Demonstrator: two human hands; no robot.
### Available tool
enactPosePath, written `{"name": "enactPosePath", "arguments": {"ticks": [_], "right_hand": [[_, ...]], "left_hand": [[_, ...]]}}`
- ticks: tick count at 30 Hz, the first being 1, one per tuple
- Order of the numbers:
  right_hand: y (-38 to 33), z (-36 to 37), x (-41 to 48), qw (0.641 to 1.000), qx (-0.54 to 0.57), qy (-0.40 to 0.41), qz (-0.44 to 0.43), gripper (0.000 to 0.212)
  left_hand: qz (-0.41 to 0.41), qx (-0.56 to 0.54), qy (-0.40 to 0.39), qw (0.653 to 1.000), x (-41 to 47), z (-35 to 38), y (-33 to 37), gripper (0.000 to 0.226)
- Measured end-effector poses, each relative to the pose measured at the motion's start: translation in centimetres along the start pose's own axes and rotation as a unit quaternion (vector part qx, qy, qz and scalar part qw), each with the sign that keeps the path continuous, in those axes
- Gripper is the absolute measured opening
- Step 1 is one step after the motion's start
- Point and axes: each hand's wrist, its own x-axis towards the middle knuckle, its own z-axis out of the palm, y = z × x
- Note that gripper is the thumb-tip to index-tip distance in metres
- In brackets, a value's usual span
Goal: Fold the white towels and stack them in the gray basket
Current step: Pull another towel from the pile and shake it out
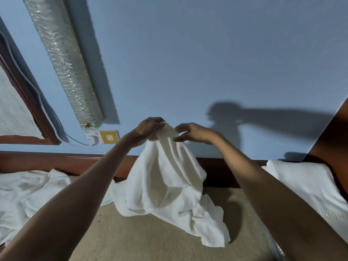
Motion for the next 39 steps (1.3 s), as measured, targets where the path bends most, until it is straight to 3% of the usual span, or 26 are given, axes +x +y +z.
{"name": "enactPosePath", "arguments": {"ticks": [4,8,11,15,19,21,23,25,26,28,31,34,37,39], "right_hand": [[-0.7,0.5,0.0,0.999,0.035,-0.005,-0.041,0.023],[-0.8,-1.0,-0.4,0.986,0.115,0.100,-0.070,0.043],[-1.5,-1.8,-0.4,0.970,0.156,0.172,-0.077,0.042],[-1.8,-3.2,-0.4,0.933,0.186,0.302,-0.064,0.048],[-0.1,-4.6,-0.6,0.917,0.118,0.382,-0.019,0.048],[0.7,-4.7,-0.3,0.940,0.036,0.339,0.004,0.038],[0.9,-4.0,-0.4,0.979,-0.012,0.202,0.035,0.018],[0.2,-2.7,-0.7,0.996,-0.036,0.081,0.026,0.064],[-0.3,-2.0,-0.7,0.998,-0.041,0.044,0.019,0.074],[-1.3,-0.7,-0.7,0.999,-0.032,-0.009,-0.001,0.064],[-1.8,-0.5,-0.6,0.998,0.037,-0.021,-0.053,0.039],[-2.1,-1.7,-0.6,0.987,0.131,-0.004,-0.093,0.044],[-2.9,-3.1,-0.5,0.986,0.106,0.047,-0.117,0.041],[-3.3,-3.9,-0.5,0.984,0.067,0.111,-0.125,0.050]], "left_hand": [[0.045,0.066,-0.008,0.997,0.5,-0.3,1.4,0.022],[0.120,0.217,0.063,0.967,0.2,-1.0,0.4,0.020],[0.139,0.242,0.080,0.957,-0.1,-0.1,-1.0,0.024],[0.096,0.251,0.088,0.959,-0.2,0.6,-2.6,0.029],[0.022,0.241,0.080,0.967,0.1,-0.3,-3.6,0.031],[0.019,0.198,0.060,0.978,0.4,-1.1,-3.3,0.029],[0.045,0.157,0.015,0.987,0.4,-1.5,-1.9,0.030],[0.084,0.145,-0.022,0.986,0.4,-1.4,0.3,0.041],[0.098,0.146,-0.030,0.984,0.5,-1.4,1.3,0.043],[0.128,0.155,-0.032,0.979,0.7,-1.7,3.1,0.034],[0.151,0.152,-0.018,0.977,0.5,-2.6,4.8,0.015],[0.129,0.125,0.004,0.984,0.3,-3.7,5.3,0.021],[0.057,0.150,-0.041,0.986,0.3,-5.3,4.2,0.035],[0.019,0.175,-0.063,0.982,-0.1,-6.2,3.0,0.061]]}}
